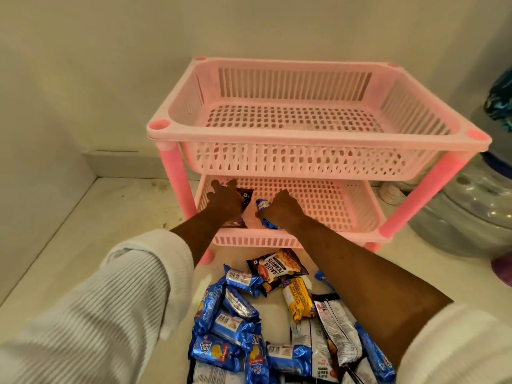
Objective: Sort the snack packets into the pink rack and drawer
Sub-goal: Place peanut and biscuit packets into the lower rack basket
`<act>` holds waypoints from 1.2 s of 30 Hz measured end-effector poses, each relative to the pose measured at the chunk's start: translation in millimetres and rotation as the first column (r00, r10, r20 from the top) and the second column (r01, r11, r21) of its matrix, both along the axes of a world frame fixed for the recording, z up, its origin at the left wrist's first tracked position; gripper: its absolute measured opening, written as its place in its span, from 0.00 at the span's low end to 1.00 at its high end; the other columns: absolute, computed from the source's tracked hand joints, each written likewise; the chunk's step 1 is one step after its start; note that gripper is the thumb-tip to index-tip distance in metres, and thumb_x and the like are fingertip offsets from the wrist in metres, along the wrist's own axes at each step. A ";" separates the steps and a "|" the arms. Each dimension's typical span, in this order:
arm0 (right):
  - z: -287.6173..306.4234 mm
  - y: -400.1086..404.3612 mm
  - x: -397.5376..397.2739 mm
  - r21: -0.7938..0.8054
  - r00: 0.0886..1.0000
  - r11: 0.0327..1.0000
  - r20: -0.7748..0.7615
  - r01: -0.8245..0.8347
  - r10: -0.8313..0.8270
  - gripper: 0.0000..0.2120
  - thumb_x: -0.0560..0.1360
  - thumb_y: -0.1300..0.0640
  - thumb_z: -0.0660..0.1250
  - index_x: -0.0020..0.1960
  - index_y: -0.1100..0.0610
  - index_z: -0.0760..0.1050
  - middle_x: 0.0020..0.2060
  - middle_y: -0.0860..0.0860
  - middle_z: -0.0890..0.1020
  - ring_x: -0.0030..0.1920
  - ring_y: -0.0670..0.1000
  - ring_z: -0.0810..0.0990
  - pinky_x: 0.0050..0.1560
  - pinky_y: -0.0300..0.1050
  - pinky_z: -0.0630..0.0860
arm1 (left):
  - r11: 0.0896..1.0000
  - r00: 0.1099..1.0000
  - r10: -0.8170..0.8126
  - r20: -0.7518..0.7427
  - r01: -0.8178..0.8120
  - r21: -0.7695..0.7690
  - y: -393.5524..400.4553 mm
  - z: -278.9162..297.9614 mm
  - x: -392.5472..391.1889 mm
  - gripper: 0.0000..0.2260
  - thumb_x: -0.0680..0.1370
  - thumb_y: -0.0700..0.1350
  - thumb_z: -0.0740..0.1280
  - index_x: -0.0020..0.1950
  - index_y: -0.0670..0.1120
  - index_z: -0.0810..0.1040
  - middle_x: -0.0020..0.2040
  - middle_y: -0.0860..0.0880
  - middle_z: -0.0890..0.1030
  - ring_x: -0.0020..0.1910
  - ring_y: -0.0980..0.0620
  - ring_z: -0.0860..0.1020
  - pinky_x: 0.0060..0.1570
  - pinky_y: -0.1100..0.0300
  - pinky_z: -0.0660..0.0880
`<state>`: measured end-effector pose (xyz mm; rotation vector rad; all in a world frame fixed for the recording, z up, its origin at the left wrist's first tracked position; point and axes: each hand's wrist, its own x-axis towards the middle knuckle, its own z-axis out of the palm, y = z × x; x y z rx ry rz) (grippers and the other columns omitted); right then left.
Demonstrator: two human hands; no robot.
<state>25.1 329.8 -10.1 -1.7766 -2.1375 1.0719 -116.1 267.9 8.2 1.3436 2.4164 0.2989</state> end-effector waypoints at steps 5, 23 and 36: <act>-6.7 3.2 -6.4 -0.041 0.997 0.996 0.019 -0.078 0.079 0.39 0.65 0.44 0.80 0.67 0.64 0.70 0.60 0.59 0.80 0.58 0.59 0.80 0.52 0.48 0.78 | 0.940 0.898 -0.332 -0.288 0.342 -0.017 -10.1 -1.9 -4.6 0.30 0.75 0.46 0.69 0.75 0.54 0.63 0.76 0.45 0.60 0.73 0.41 0.63 0.67 0.43 0.69; -5.9 5.4 -11.9 0.059 0.986 0.988 0.098 -0.144 0.138 0.23 0.69 0.38 0.75 0.42 0.57 0.75 0.31 0.50 0.77 0.30 0.49 0.77 0.26 0.40 0.67 | 0.901 0.908 -0.409 -0.094 0.385 -0.199 -15.5 6.4 -16.1 0.30 0.75 0.50 0.69 0.75 0.48 0.63 0.70 0.42 0.71 0.66 0.40 0.72 0.62 0.50 0.72; 36.7 -59.1 56.4 0.435 0.970 0.899 -0.236 0.055 0.055 0.09 0.75 0.50 0.71 0.49 0.52 0.75 0.47 0.49 0.80 0.49 0.51 0.78 0.49 0.45 0.74 | 0.911 0.915 -0.398 -0.069 0.403 0.089 -87.7 47.1 35.6 0.22 0.81 0.48 0.62 0.75 0.46 0.66 0.75 0.44 0.64 0.74 0.44 0.62 0.73 0.50 0.61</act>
